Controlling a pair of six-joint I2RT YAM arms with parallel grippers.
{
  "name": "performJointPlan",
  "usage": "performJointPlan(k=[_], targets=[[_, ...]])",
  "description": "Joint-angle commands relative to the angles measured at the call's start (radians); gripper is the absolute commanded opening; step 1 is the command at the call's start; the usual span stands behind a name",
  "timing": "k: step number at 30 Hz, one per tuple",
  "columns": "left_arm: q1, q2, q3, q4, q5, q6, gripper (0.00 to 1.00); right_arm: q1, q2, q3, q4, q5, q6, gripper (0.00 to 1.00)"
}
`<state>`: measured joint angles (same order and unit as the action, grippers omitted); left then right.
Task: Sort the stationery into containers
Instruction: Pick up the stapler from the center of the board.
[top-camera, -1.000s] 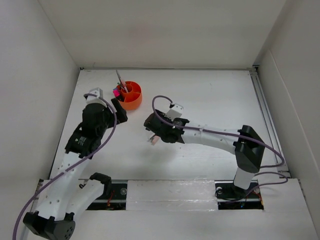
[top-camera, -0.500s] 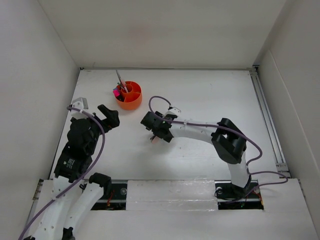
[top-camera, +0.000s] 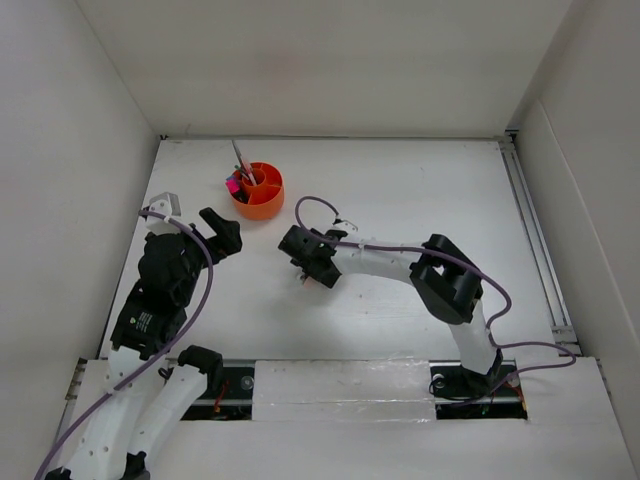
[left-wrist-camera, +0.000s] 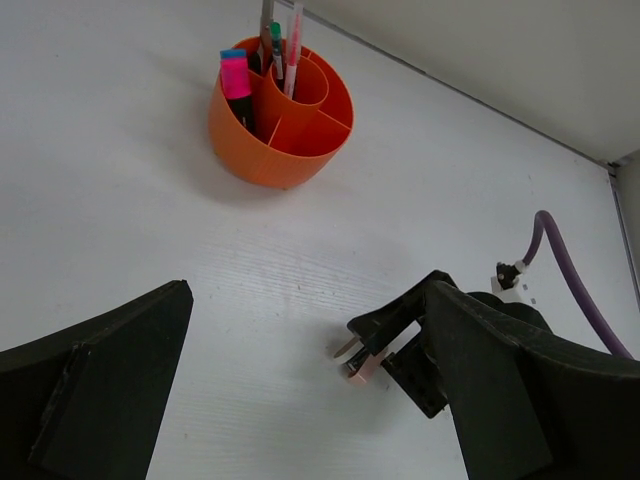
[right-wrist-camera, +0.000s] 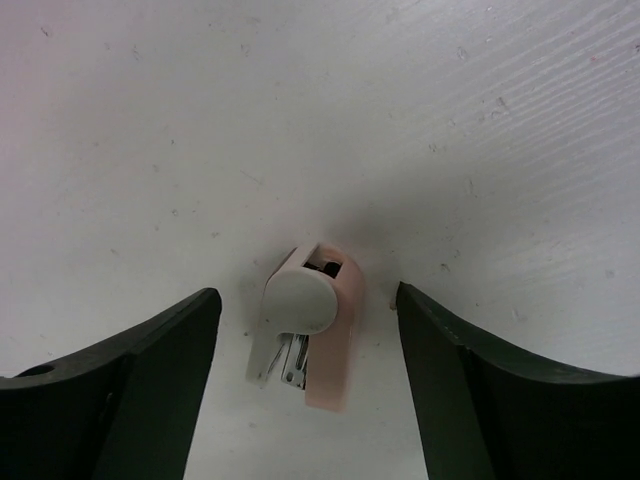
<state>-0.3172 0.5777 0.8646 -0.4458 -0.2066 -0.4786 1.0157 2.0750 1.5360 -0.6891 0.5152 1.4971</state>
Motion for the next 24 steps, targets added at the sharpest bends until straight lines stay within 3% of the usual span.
performJointPlan(k=[1,4,9,16,17,24], targets=[[0.003,-0.007,0.02,0.035,0.012,0.008,1.0,0.004,0.014,-0.002,-0.01,-0.03,0.041,0.75],[0.003,-0.016,0.02,0.035,0.012,0.008,1.0,0.004,0.014,-0.002,-0.021,-0.03,0.051,0.68],[0.003,-0.026,0.02,0.035,0.012,0.008,1.0,0.004,0.023,-0.025,-0.03,-0.03,0.063,0.48],[0.003,-0.026,0.02,0.035,0.021,0.008,1.0,0.004,0.023,-0.045,-0.01,-0.03,0.052,0.12],[0.003,-0.026,0.02,0.035,0.03,0.008,1.0,0.004,0.023,-0.045,-0.01,-0.03,0.052,0.0],[-0.014,-0.036,0.002,0.076,0.185,0.066,1.0,0.004,-0.143,-0.073,0.029,0.089,-0.101,0.0]])
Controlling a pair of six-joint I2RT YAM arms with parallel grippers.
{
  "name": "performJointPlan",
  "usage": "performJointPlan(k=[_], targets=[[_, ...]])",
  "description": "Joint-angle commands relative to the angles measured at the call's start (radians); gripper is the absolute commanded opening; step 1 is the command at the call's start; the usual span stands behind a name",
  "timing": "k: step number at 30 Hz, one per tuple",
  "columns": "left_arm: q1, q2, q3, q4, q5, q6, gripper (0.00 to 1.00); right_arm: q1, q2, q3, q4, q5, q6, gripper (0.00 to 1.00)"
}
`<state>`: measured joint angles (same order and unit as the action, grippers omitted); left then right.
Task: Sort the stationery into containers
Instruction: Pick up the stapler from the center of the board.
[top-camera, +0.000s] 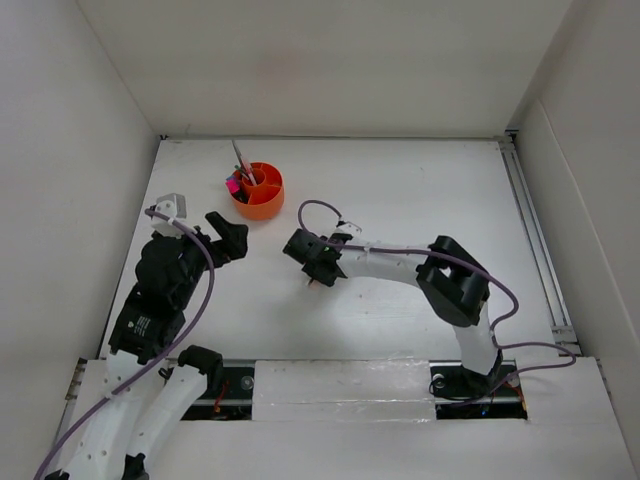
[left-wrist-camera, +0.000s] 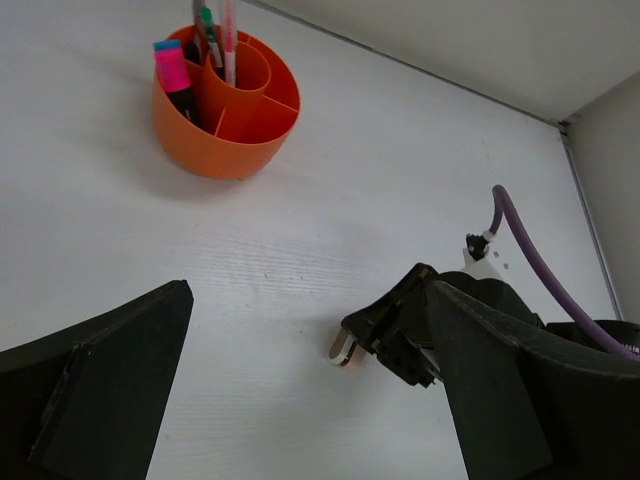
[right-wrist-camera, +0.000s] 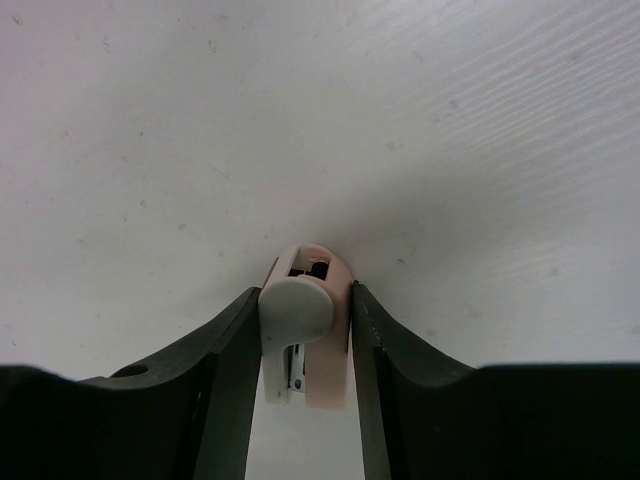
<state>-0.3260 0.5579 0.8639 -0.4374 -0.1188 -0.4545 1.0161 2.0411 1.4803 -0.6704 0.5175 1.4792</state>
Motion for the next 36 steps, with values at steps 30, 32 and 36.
performJointPlan(k=[30,32,36], targets=[[-0.005,0.085,-0.249,0.591,0.64,-0.184,1.0,-0.033,-0.593,-0.069,0.416,-0.172,-0.628,0.0],[-0.005,0.108,-0.249,0.603,0.671,-0.184,1.0,-0.014,-0.593,-0.069,0.427,-0.186,-0.637,0.0],[-0.005,0.152,-0.258,0.632,0.712,-0.184,0.97,-0.005,-0.584,-0.078,0.479,-0.243,-0.646,0.0]])
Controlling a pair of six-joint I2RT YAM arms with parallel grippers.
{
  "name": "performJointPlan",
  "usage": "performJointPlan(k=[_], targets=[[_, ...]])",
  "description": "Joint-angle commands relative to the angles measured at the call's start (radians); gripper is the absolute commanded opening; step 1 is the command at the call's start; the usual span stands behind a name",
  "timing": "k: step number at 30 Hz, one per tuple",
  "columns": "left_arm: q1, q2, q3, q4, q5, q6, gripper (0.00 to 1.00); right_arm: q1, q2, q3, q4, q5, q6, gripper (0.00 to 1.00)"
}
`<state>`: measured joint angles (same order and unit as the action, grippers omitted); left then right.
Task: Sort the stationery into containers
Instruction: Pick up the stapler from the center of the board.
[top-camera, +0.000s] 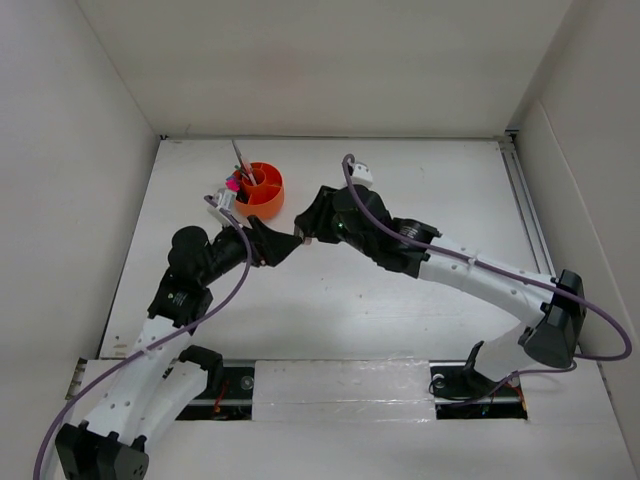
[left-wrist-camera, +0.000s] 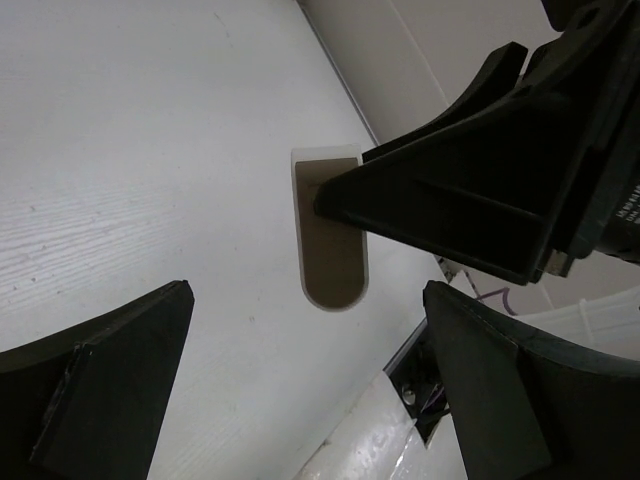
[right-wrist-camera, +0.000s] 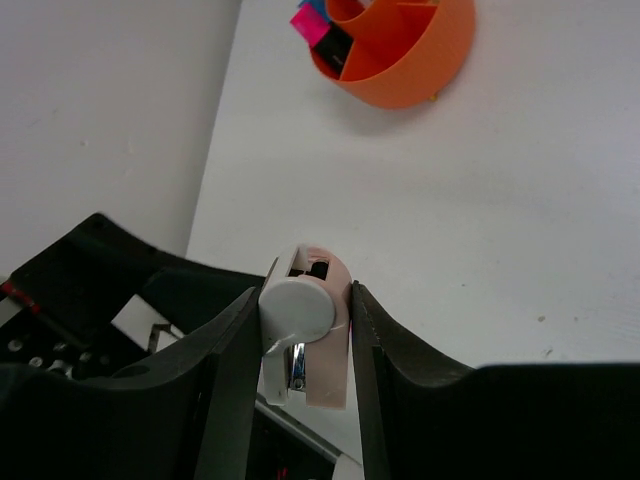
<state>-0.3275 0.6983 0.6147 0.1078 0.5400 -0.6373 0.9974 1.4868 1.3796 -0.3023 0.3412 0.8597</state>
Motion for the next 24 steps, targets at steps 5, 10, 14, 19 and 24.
performJointPlan(k=[5,10,14,19,24], targets=[[-0.004,0.03,-0.032,0.138,0.103,-0.019,0.92,0.046,0.015,0.056,0.123,-0.076,-0.036,0.0],[-0.004,0.03,-0.032,0.138,0.103,-0.019,0.89,0.064,0.033,0.075,0.123,-0.076,-0.045,0.0],[-0.004,0.03,-0.032,0.128,0.084,-0.01,0.73,0.087,0.043,0.085,0.123,-0.067,-0.054,0.0],[-0.004,0.03,-0.032,0.118,0.084,-0.01,0.52,0.096,0.052,0.085,0.123,-0.057,-0.064,0.0],[-0.004,0.03,-0.012,0.099,0.063,-0.001,0.49,0.116,0.062,0.094,0.103,-0.057,-0.085,0.0]])
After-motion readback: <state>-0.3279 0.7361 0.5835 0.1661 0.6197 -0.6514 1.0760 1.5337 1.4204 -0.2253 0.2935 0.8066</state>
